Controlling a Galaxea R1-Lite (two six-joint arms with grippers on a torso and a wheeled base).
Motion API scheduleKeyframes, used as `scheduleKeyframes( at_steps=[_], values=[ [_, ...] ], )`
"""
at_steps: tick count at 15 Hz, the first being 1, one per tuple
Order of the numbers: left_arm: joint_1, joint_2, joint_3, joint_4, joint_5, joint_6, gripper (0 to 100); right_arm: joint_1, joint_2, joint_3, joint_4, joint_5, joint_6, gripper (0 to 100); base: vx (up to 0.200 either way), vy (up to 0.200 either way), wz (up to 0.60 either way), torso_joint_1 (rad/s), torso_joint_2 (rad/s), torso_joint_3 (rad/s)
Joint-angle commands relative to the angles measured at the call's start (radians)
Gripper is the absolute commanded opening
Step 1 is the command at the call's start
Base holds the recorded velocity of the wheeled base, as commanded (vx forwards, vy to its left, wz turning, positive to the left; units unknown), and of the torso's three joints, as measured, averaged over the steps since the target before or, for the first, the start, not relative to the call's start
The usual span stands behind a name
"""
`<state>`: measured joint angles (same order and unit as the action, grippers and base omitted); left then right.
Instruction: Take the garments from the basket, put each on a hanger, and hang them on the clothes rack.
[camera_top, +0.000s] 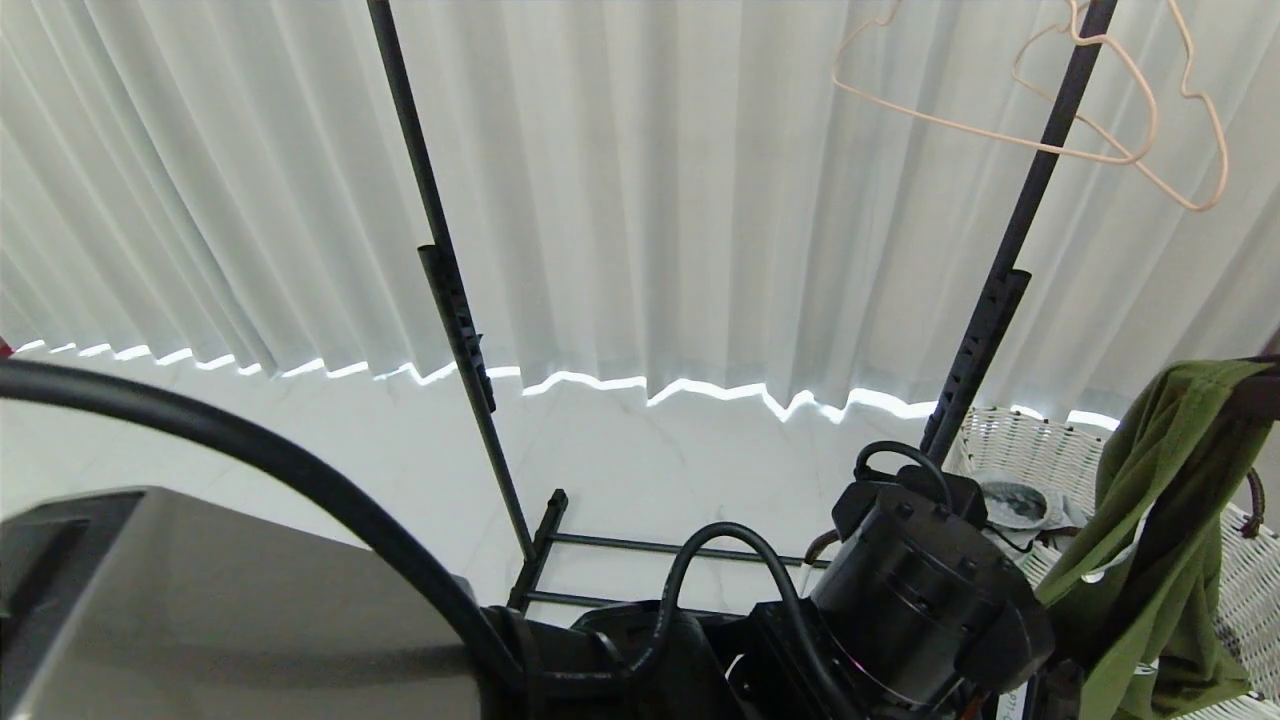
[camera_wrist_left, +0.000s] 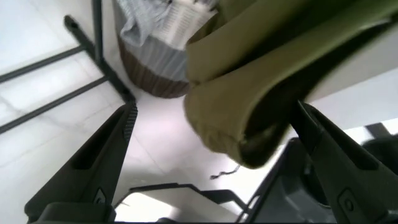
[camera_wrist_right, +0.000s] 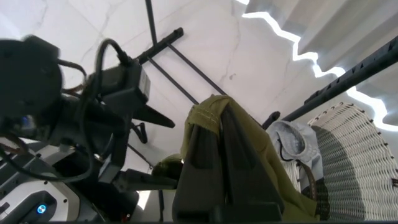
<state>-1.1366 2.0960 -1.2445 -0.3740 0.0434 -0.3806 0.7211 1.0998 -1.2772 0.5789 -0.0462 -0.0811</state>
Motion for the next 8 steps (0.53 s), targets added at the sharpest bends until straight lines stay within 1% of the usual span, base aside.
scheduleKeyframes(
  at_steps=[1,6,7,8],
  values=[
    [0.014,0.030,0.011,0.001,0.001,0.000,100,0.003,-0.001,-0.001,-0.002,0.002,-0.002,0,0.000,0.000,0.00,0.000,0.00,0.000],
    [0.049,0.039,0.023,0.001,0.001,-0.006,100,0.005,-0.005,-0.001,-0.004,0.002,-0.006,0,0.000,0.000,0.00,0.000,0.00,0.000],
    [0.061,0.039,0.026,0.001,0.003,-0.006,0,0.009,-0.005,-0.001,-0.004,0.002,-0.008,0,0.000,0.000,0.00,0.000,0.00,0.000],
    [0.064,0.038,0.028,0.001,0.003,-0.006,0,0.012,-0.003,-0.002,-0.004,0.002,-0.008,0,0.000,0.000,0.00,0.000,0.00,0.000]
  ],
)
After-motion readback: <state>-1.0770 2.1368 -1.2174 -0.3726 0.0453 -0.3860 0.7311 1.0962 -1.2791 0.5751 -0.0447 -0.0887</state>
